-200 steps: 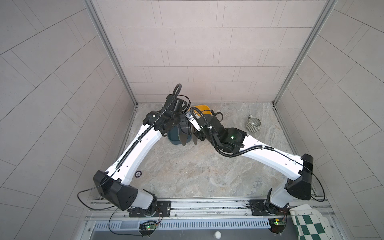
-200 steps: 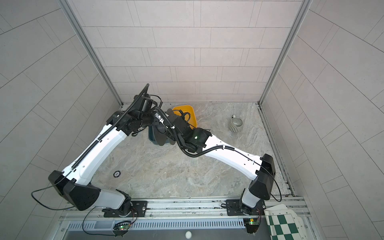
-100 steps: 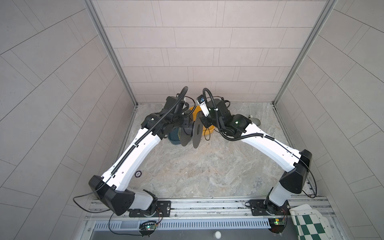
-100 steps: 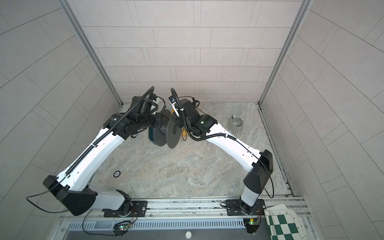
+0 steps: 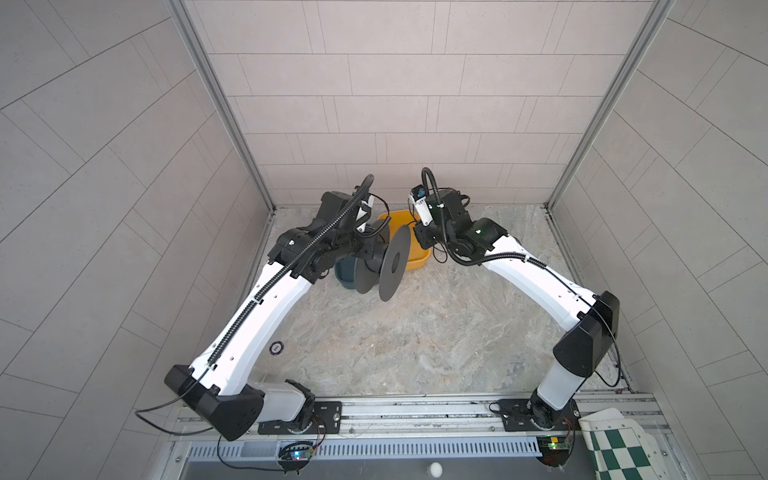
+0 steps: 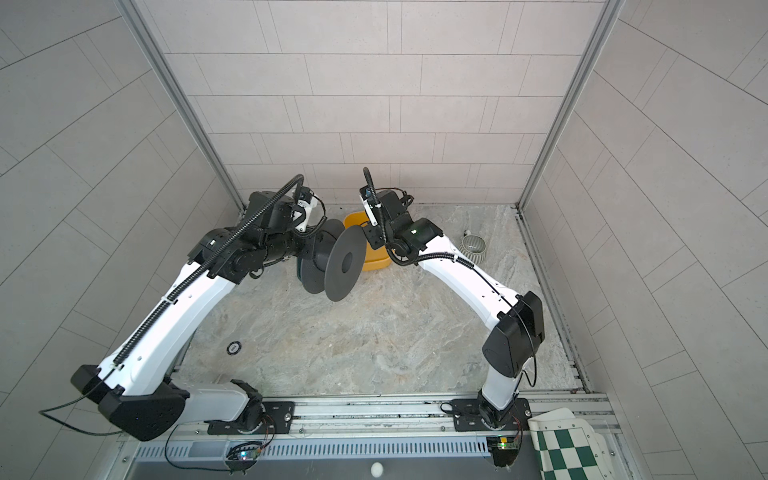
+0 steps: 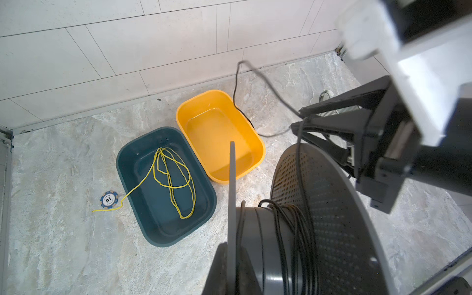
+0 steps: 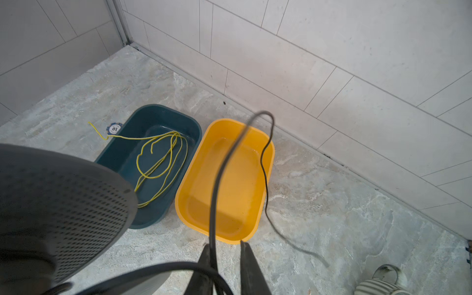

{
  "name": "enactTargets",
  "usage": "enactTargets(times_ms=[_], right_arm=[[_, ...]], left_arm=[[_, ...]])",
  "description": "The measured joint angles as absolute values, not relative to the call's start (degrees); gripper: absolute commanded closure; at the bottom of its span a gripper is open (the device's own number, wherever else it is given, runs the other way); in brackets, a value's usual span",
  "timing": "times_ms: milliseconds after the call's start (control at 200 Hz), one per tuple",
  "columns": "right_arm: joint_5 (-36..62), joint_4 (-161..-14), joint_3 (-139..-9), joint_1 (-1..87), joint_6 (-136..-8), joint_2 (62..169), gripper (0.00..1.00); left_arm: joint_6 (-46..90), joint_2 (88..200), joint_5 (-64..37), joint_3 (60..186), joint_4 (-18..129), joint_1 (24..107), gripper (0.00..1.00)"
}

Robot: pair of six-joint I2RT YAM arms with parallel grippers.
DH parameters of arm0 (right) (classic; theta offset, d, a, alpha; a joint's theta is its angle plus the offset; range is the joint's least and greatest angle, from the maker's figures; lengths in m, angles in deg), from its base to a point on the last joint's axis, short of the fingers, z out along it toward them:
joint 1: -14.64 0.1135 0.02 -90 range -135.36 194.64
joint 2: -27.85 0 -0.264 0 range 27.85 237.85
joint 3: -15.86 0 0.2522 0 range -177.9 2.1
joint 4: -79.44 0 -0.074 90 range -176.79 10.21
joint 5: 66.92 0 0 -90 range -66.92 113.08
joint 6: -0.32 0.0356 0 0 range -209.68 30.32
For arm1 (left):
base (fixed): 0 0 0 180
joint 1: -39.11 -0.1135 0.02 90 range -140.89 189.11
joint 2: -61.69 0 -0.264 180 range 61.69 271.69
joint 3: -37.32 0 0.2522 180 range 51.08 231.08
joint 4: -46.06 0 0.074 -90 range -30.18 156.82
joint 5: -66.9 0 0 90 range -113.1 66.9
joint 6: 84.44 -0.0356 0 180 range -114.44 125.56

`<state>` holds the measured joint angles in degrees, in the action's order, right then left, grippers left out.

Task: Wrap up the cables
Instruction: 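Carry the black cable with the right gripper up over the spool hub, then pull the cable with the right gripper away from the spool, taut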

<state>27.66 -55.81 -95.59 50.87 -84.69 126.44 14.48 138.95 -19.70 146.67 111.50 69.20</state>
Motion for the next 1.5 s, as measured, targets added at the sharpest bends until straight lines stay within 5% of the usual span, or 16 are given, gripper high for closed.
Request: enactTargets(times_ms=[130,545,1026,1501], right_arm=[[23.66,-57.67,-87.57,49.32,-83.48,125.74,0.70],[12.47,-63.83,-66.28,45.14,-79.40,105.87,0.14],[12.79,-81.95,-39.29,42.65,-70.15,87.29,0.21],[6.50,-91.53,-37.06,44.77,-71.53,87.12,0.30]], left_arm=[[12.98,138.99,-18.06,149.99,113.33,69.17,1.00],[8.34,141.22,-12.95,155.61,118.06,69.13,1.00],[20.10,143.36,-10.17,158.85,116.88,67.01,1.00],[22.22,143.69,-9.15,158.82,116.61,66.88,1.00]])
